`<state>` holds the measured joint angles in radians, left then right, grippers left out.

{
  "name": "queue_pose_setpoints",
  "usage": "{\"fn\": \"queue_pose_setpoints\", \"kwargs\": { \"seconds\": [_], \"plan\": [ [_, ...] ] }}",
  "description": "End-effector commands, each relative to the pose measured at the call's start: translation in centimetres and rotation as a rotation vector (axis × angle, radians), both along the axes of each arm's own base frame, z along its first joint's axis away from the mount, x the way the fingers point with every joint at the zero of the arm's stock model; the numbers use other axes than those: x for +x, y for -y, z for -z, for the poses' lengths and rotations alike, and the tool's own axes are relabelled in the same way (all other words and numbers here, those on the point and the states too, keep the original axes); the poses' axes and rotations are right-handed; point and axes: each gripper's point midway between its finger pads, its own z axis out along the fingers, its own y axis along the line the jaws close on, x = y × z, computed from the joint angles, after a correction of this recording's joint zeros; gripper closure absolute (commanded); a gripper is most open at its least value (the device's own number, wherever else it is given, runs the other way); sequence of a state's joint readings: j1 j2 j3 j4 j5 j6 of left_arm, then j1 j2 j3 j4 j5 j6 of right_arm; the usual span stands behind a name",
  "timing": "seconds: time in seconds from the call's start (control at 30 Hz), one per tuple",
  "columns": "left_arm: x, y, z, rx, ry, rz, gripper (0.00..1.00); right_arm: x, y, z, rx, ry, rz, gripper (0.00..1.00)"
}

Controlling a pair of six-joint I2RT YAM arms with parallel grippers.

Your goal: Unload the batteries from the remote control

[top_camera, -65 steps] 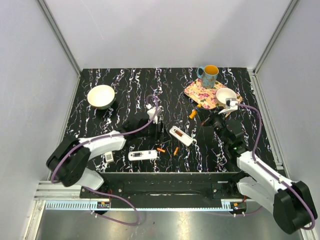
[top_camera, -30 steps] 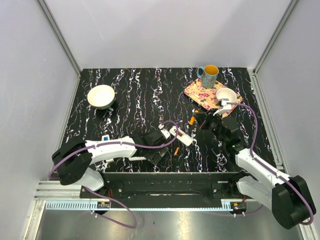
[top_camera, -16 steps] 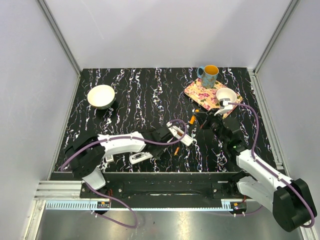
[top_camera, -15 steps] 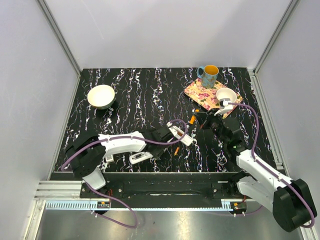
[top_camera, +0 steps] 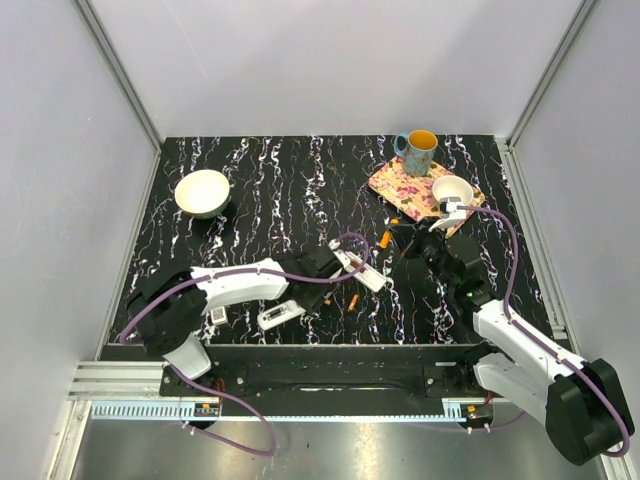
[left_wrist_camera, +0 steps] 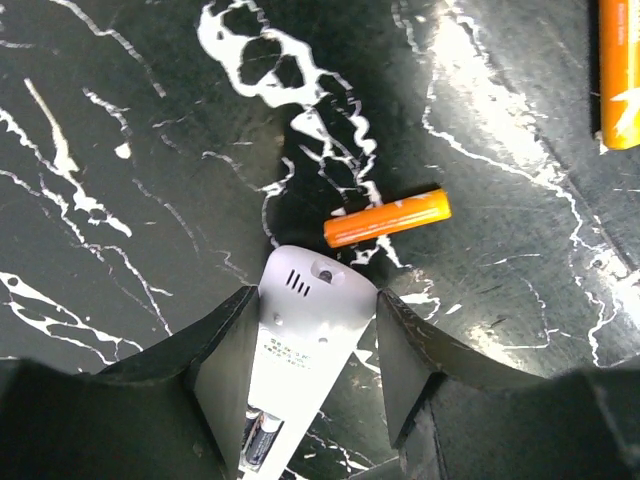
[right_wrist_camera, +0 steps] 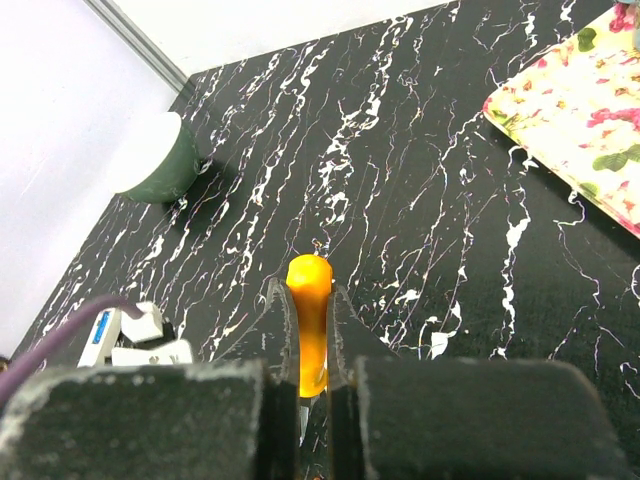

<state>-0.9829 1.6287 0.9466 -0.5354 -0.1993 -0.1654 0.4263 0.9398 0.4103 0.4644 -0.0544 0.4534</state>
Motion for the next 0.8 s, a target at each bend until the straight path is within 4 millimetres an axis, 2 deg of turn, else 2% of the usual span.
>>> {"fn": "queue_pose_setpoints", "kwargs": {
  "seconds": [0.0,0.13,0.3,0.4,0.47,0.57,0.6,0.63,0.77],
  "plan": [
    [0.6,-1.9,-1.3,-0.039,-0.027,-0.09,0.85,-0.1,-0.5,-1.0,0.03,0.03,-0.019,1.0],
    [2.9,-2.2,-1.7,-0.085,-0.005,-0.147,0.85,-0.1,-0.8,-0.9,0.042,0.025,-0.032,1.0],
    [7.5,-1.7,-2.3,-0.153,0.036,-0.217,0.85,-0.2,-0.7,-0.6,0.042,0.02,-0.032,1.0],
    [9.1,-1.2,-2.5,-0.129,0.042,-0.209,0.8,-0.4,-0.5,-0.8,0.037,0.022,-0.026,1.0],
    [9.5,-1.0,-2.6,-0.124,0.045,-0.211,0.77,-0.5,-0.4,-0.9,0.035,0.025,-0.022,1.0],
    [9.7,-1.1,-2.9,-0.122,0.044,-0.241,0.59,-0.7,-0.1,-0.8,0.033,0.028,-0.012,1.0],
    [9.6,-1.4,-3.2,-0.119,0.049,-0.259,0.47,-0.7,0.0,-0.6,0.031,0.024,-0.011,1.0],
    [9.2,-1.7,-3.3,-0.12,0.043,-0.286,0.41,-0.7,0.0,-0.7,0.029,0.027,-0.011,1.0],
    [7.7,-3.1,-4.2,-0.146,0.049,-0.389,0.29,-0.7,0.0,-0.4,0.015,0.022,-0.013,1.0]
  ]
}}
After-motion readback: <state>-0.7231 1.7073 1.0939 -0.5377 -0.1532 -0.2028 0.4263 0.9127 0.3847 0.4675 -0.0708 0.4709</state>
